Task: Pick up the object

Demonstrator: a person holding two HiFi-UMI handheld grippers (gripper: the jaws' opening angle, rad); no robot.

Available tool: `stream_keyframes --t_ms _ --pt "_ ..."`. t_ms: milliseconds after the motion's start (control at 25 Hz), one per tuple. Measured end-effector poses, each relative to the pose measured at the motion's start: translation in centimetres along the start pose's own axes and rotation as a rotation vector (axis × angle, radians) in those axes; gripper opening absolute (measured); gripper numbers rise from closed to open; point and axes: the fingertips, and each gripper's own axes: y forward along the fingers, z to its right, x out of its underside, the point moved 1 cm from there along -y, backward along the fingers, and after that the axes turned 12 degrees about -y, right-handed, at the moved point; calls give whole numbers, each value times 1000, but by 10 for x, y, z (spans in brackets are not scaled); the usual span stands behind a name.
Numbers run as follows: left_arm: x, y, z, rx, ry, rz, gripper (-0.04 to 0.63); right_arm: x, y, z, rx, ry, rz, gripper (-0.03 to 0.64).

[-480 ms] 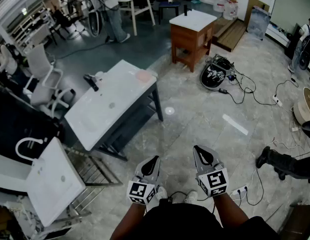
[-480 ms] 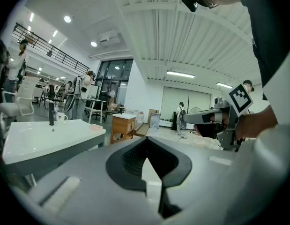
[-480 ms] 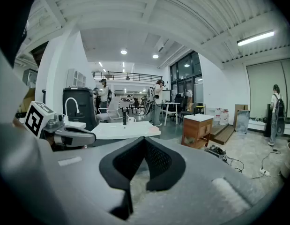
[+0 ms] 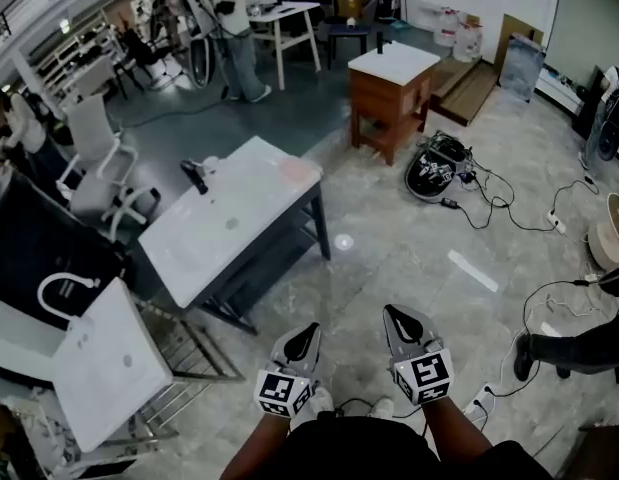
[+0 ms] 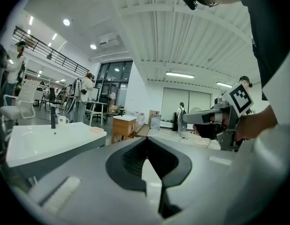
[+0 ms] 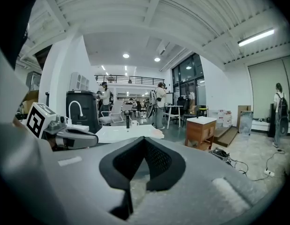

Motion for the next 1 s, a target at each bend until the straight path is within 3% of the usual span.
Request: stream_keyframes --t_ms 200,640,1000 --pt "-5 -8 -14 10 3 2 19 0 12 -14 -6 63 28 3" --pt "-12 -36 -63 38 11 -12 20 -8 33 -56 35 92 3 3" --pt "0 -17 -77 15 -6 -52 20 6 55 -34 36 127 -6 3"
